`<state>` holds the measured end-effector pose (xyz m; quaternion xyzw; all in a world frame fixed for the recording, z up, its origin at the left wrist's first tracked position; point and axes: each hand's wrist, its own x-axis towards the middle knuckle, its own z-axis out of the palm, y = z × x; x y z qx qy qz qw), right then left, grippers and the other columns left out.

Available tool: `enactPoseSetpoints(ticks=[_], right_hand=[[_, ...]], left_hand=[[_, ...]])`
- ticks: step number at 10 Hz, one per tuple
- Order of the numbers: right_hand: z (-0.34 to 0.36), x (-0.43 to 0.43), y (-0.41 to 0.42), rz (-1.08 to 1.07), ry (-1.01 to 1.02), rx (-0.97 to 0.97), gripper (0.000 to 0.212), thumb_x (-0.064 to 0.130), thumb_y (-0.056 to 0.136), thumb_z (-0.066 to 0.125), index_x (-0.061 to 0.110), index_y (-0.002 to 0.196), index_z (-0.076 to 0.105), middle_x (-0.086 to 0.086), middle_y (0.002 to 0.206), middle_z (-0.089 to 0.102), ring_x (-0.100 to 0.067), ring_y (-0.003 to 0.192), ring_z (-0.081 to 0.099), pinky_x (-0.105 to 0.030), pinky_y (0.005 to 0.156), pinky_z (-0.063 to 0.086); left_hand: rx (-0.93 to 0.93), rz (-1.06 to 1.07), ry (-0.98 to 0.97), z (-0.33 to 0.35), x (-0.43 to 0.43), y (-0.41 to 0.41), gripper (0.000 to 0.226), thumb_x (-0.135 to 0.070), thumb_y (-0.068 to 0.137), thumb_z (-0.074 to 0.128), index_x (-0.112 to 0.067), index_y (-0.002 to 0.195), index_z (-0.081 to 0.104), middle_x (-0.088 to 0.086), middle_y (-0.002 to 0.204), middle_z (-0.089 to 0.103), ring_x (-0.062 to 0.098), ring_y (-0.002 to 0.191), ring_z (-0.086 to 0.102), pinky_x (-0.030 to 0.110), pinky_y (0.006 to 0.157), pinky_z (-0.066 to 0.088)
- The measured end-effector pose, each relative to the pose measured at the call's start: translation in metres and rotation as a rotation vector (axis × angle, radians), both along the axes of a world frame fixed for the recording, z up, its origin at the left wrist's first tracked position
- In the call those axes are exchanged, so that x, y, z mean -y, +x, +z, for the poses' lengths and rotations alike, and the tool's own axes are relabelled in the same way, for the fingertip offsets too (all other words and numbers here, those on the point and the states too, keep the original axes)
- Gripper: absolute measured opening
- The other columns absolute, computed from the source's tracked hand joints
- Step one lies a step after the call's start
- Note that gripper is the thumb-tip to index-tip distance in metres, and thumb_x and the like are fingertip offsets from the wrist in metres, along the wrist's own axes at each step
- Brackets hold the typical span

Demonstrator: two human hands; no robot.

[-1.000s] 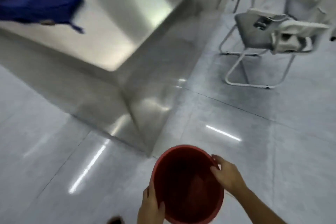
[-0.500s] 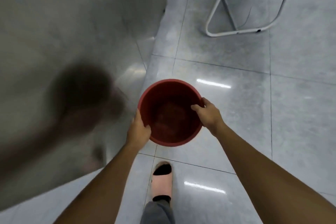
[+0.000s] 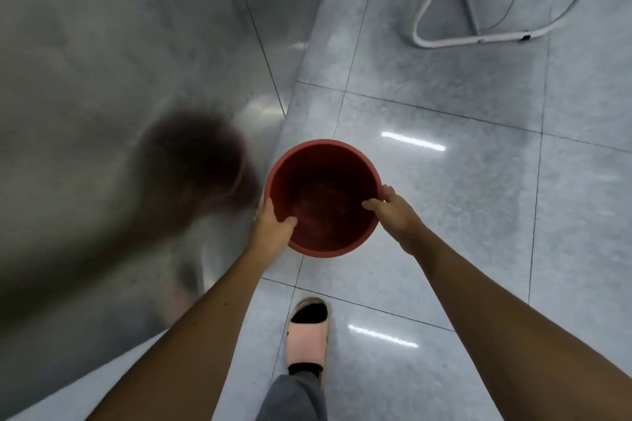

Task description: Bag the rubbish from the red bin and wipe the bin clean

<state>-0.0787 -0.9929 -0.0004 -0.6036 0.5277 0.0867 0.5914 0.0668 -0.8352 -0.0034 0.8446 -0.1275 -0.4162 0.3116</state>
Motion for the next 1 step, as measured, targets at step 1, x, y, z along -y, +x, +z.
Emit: enactPoseSetpoints(ticks=[1], right_hand=[[0.0239,-0.0198,-0.0110,0.118,-0.172,-0.072,0.045,0.018,0.099,0.043,0.011,0.144,0.043,-0.011,0.138,0.049,-0.033,0.122,0.052,-0.034,0.094,0.044]], left_hand=[[0.174,-0.088,0.079,0.0259,-0.0146,-0.0176,0.054,-0.009,0.092,0.052,-0.009,0.143,0.032,0.012,0.151,0.027,0.030,0.129,0.042,0.024,0.088,0.035]])
